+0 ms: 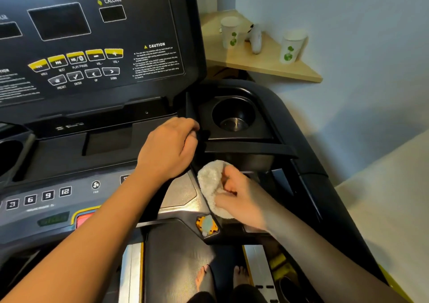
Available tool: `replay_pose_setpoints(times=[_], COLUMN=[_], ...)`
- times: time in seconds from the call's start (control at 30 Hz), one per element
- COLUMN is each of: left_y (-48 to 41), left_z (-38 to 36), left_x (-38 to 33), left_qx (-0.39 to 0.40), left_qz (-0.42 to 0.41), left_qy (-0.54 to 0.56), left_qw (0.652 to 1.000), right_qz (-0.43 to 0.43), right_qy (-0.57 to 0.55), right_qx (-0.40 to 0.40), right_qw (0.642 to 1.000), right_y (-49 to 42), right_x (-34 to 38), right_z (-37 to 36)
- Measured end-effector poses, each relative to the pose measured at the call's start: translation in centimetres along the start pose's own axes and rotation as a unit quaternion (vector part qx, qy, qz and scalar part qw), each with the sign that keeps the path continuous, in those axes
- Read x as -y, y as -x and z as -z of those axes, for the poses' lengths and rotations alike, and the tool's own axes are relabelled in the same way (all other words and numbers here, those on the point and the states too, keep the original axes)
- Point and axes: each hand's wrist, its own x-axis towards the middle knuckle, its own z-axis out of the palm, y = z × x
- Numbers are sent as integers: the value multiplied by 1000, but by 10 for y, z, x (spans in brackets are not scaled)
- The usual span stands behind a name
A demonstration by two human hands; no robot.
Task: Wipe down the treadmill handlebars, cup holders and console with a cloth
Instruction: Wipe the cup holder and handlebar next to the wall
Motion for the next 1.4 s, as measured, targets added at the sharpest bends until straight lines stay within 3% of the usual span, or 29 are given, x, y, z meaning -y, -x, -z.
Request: replay_pose_setpoints(times=[0.2,0.37,0.57,0.73,0.83,1.03,1.1,1.17,1.3,1.4], left_y=[-1,0,-2,-3,-1,0,1,6,23,29], left_z=[-1,1,1,1,1,-2,-4,-8,-22,-23], left_x=[1,-1,-1,-1,-1,-3,-6,-14,-35,-40], left_qx=[-2,2,2,0,-1,-2,-1,8,35,27], left_qz=[18,12,13,19,17,8,14,23,15,13], left_qy=[15,14,14,18,12,-19,-29,-29,-63,-62], left_qw=[1000,1000,1000,1000,1000,1000,999,999,997,998], right_qz=[37,121,27,111,166,43,46,108,154,88], right_qy=[-39,84,42,159,279,364,341,296,307,360], right_qx=[-73,-55,-46,-50,-33,-57,-65,-98,-123,-80], right_qw=[996,987,998,980,945,929,937,944,931,925], right_y=[-12,14,-9,28,64,97,88,80,83,97], right_x=[15,0,3,3,-5,-29,-28,-24,-26,-39], right_z=[-13,-10,-16,-5,-1,15,0,-22,-23,6])
